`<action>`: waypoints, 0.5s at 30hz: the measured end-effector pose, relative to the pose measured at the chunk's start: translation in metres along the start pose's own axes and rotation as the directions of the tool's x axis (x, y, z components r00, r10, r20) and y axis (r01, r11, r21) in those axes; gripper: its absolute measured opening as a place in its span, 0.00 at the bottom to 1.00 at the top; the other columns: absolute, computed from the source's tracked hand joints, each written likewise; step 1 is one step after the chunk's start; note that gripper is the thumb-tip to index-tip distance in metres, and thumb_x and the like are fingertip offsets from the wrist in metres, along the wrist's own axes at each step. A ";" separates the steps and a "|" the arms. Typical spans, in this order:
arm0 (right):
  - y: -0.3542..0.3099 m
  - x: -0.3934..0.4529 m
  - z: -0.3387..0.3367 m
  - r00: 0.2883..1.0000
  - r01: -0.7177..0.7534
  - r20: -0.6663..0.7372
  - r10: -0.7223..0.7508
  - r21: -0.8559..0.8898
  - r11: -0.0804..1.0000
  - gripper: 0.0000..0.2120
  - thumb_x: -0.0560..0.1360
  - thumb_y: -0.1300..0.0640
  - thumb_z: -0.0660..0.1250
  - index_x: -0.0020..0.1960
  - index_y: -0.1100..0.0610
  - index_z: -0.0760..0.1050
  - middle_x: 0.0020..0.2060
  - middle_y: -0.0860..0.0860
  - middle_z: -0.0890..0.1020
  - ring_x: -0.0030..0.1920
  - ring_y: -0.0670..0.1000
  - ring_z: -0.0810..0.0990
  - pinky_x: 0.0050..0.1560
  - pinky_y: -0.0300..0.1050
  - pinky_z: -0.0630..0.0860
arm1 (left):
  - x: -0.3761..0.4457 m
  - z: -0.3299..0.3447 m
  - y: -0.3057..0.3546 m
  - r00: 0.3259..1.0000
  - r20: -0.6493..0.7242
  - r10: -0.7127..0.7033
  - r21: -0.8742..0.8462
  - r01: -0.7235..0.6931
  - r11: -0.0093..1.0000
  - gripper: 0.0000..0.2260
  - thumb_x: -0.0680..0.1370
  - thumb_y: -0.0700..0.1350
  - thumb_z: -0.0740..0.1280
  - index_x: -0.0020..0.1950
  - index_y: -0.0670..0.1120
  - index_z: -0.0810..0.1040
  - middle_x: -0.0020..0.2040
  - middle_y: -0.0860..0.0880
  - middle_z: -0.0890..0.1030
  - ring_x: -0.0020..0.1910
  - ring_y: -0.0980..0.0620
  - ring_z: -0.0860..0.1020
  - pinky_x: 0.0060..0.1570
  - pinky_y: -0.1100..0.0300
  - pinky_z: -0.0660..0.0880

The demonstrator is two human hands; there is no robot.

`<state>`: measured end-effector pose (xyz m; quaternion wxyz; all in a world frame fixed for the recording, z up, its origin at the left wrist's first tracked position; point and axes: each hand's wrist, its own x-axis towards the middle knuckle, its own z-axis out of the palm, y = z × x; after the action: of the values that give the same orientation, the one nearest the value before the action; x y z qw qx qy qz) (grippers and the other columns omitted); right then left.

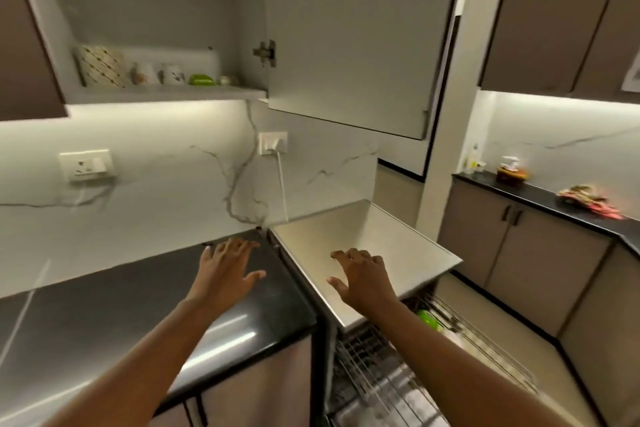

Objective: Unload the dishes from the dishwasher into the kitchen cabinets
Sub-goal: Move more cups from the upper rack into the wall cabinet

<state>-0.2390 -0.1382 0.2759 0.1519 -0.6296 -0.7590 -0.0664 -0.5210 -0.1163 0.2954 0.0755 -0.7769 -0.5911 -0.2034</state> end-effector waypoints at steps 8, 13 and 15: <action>0.172 -0.179 0.004 0.950 -0.269 0.163 0.266 -0.003 0.963 0.23 0.77 0.41 0.62 0.69 0.45 0.68 0.64 0.48 0.74 0.64 0.52 0.74 0.61 0.52 0.71 | -0.042 0.074 0.173 0.951 0.306 0.042 -0.147 0.003 0.989 0.24 0.75 0.61 0.66 0.69 0.55 0.70 0.65 0.51 0.73 0.66 0.47 0.73 0.66 0.46 0.67; 0.248 -0.261 -0.011 0.889 -0.402 0.226 0.398 -0.031 0.915 0.21 0.76 0.42 0.64 0.67 0.44 0.69 0.62 0.47 0.77 0.62 0.52 0.76 0.60 0.51 0.73 | -0.060 0.106 0.282 0.890 0.418 0.180 -0.180 -0.114 0.977 0.24 0.77 0.62 0.64 0.71 0.56 0.67 0.67 0.51 0.71 0.66 0.49 0.72 0.68 0.46 0.66; 0.269 -0.277 -0.017 0.871 -0.434 0.238 0.429 -0.035 0.900 0.21 0.76 0.42 0.64 0.68 0.45 0.69 0.62 0.48 0.77 0.62 0.53 0.76 0.61 0.50 0.73 | -0.062 0.115 0.307 0.877 0.436 0.202 -0.183 -0.134 0.974 0.25 0.77 0.62 0.64 0.72 0.56 0.67 0.68 0.51 0.71 0.66 0.49 0.72 0.67 0.48 0.67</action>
<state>0.0705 -0.3495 0.1808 0.0759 -0.7849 -0.6126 0.0532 -0.2169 -0.2188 0.2038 -0.1041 -0.8546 -0.5060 -0.0530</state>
